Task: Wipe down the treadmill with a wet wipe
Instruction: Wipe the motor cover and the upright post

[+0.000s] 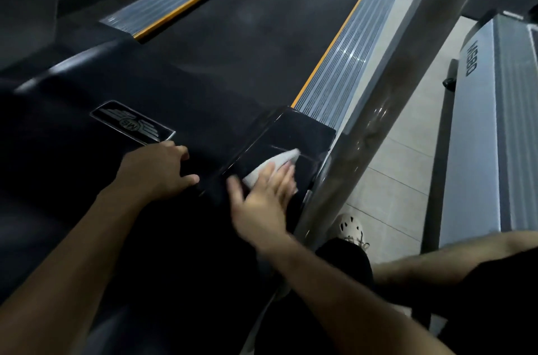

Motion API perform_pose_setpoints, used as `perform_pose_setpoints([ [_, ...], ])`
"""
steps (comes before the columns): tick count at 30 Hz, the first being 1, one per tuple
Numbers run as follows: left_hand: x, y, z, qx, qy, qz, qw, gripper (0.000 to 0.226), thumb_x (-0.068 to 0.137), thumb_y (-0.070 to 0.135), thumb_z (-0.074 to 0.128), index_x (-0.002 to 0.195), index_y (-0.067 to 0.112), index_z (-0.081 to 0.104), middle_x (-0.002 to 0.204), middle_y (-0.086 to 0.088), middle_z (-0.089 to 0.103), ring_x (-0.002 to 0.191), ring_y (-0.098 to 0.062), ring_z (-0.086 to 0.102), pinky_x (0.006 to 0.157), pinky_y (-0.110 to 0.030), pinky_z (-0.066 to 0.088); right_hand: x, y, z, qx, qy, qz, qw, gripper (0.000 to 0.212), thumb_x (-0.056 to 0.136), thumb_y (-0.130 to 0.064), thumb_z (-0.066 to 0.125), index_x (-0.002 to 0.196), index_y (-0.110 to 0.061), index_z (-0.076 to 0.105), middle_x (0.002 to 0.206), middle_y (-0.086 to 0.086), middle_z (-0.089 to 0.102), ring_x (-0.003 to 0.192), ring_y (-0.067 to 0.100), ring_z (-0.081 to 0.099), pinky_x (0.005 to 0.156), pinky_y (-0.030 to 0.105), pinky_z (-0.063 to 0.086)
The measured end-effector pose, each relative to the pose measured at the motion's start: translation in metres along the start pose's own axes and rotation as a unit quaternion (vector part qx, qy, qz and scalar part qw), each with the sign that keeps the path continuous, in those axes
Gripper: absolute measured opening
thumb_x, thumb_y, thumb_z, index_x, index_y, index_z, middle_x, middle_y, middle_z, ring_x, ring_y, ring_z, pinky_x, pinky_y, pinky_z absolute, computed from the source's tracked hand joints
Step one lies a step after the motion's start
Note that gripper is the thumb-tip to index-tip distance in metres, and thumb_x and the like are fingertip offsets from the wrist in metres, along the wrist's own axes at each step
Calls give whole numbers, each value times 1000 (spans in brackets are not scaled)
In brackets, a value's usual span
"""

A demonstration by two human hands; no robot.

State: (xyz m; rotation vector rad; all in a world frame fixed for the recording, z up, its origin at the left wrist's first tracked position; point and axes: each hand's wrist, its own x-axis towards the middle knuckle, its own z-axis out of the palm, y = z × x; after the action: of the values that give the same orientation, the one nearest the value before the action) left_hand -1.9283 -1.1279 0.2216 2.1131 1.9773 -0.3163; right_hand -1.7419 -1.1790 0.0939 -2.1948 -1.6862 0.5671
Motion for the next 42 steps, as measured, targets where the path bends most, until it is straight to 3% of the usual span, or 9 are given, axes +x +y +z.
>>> perform_pose_setpoints([
  [4, -6, -1, 0, -14, 5, 0, 1000, 62, 88, 73, 64, 139, 37, 60, 138, 10, 58, 126, -20, 60, 93, -44, 54, 82, 2, -29, 2, 27, 147, 989, 95, 104, -73, 29, 169, -5, 15, 176, 24, -1, 164, 35, -10, 131, 53, -8],
  [11, -17, -27, -2, -90, 34, 18, 995, 45, 96, 38, 72, 139, 25, 67, 138, -1, 67, 128, -25, 62, 110, -43, 49, -22, -20, -36, -12, -48, -423, 905, 66, 107, -63, 33, 155, -19, 45, 172, 7, 31, 161, 24, 22, 132, 43, 16],
  [13, -30, -28, -7, -91, 52, 0, 994, 46, 95, 41, 74, 139, 28, 66, 137, 4, 65, 128, -21, 61, 108, -42, 50, 55, -25, -47, -50, -29, -322, 945, 64, 102, -62, 34, 141, -15, 53, 146, 5, 56, 134, 27, 54, 115, 47, 43],
  [16, -41, -34, -8, -68, 50, -28, 996, 50, 94, 49, 74, 139, 32, 63, 135, 6, 61, 128, -19, 58, 106, -42, 51, 143, -16, -60, -192, -76, -148, 967, 90, 96, -67, -2, 155, -19, 46, 166, 21, 34, 150, 39, 33, 123, 57, 27],
  [23, -33, -62, -10, -34, -16, -111, 993, 78, 82, 63, 80, 147, 29, 54, 138, -3, 54, 134, -26, 53, 110, -48, 50, 24, -75, -42, -69, -207, -350, 911, 105, 88, -86, 21, 163, -12, 32, 169, 15, 30, 154, 35, 32, 127, 49, 28],
  [28, -36, -94, -6, -41, -38, -162, 985, 101, 72, 71, 84, 154, 27, 47, 144, -8, 49, 137, -30, 50, 115, -48, 46, 172, -45, -54, -211, -144, -46, 966, 129, 78, -97, 0, 167, -6, 25, 172, 29, 13, 160, 41, 13, 129, 54, 16],
  [33, -23, -124, 0, -57, -72, -192, 977, 135, 48, 84, 86, 161, 28, 38, 155, -8, 40, 143, -32, 43, 115, -50, 47, 56, -99, -52, -139, -317, -322, 881, 118, 91, -91, 31, 169, -11, -9, 175, 12, -24, 163, 26, -20, 133, 40, -4],
  [39, -14, -128, 4, -42, -97, -187, 977, 138, 45, 84, 88, 161, 28, 38, 154, -8, 42, 140, -30, 49, 114, -49, 48, 194, -73, -44, -249, -164, -79, 951, 151, 67, -107, 14, 165, 7, -3, 173, 30, 0, 163, 40, 0, 134, 45, 5],
  [42, -12, -124, 0, -27, -94, -188, 977, 134, 47, 82, 90, 158, 28, 40, 147, -5, 47, 133, -30, 54, 107, -48, 53, 119, -102, -46, -214, -205, -213, 931, 137, 81, -98, 35, 164, 8, 9, 169, 34, 13, 160, 45, 15, 131, 48, 18],
])
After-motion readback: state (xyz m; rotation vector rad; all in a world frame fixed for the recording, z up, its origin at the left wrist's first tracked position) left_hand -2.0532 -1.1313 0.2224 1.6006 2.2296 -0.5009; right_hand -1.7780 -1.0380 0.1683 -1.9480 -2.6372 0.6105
